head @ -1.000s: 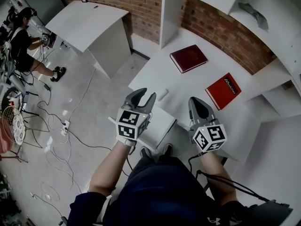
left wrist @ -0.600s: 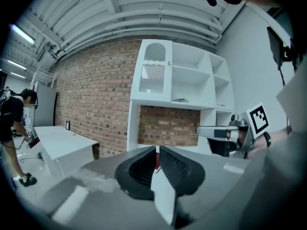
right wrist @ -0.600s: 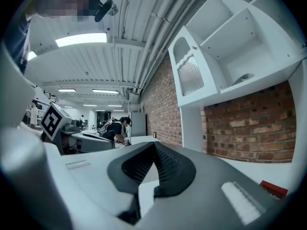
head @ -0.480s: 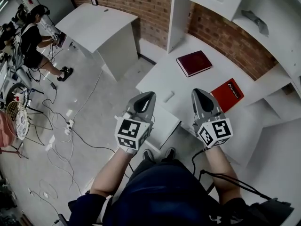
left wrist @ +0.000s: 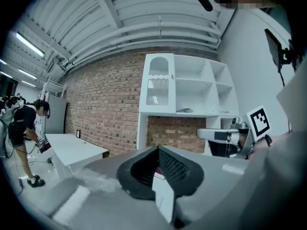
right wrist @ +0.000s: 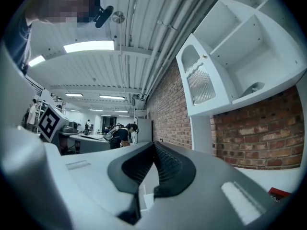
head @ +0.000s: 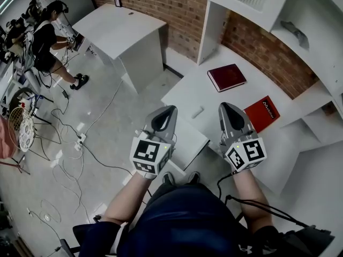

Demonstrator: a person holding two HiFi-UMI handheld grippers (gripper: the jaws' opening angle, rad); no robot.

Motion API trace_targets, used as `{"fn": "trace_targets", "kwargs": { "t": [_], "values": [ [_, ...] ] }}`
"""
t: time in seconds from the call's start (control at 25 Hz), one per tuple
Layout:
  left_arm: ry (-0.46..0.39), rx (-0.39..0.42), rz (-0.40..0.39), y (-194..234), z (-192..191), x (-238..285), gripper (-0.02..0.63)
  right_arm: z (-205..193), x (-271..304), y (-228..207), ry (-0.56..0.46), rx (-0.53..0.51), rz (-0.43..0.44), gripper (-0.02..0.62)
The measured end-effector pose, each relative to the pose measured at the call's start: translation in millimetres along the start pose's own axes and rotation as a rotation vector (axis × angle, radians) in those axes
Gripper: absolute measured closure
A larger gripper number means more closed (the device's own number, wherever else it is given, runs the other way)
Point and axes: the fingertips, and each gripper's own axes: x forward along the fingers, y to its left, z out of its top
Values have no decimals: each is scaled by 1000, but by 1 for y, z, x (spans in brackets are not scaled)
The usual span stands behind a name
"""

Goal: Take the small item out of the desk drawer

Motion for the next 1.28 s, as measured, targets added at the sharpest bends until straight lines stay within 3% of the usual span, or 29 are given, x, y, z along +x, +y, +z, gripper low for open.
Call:
{"fn": "trace_targets", "kwargs": {
  "t": [0.44, 1.28],
  "values": [
    [-22, -39, 31, 10, 0, -11, 603, 7, -2, 16, 2, -80, 17, 594],
    [-25, -64, 44, 7, 8, 0, 603, -1, -3, 5, -2, -42, 9, 594]
  ]
}}
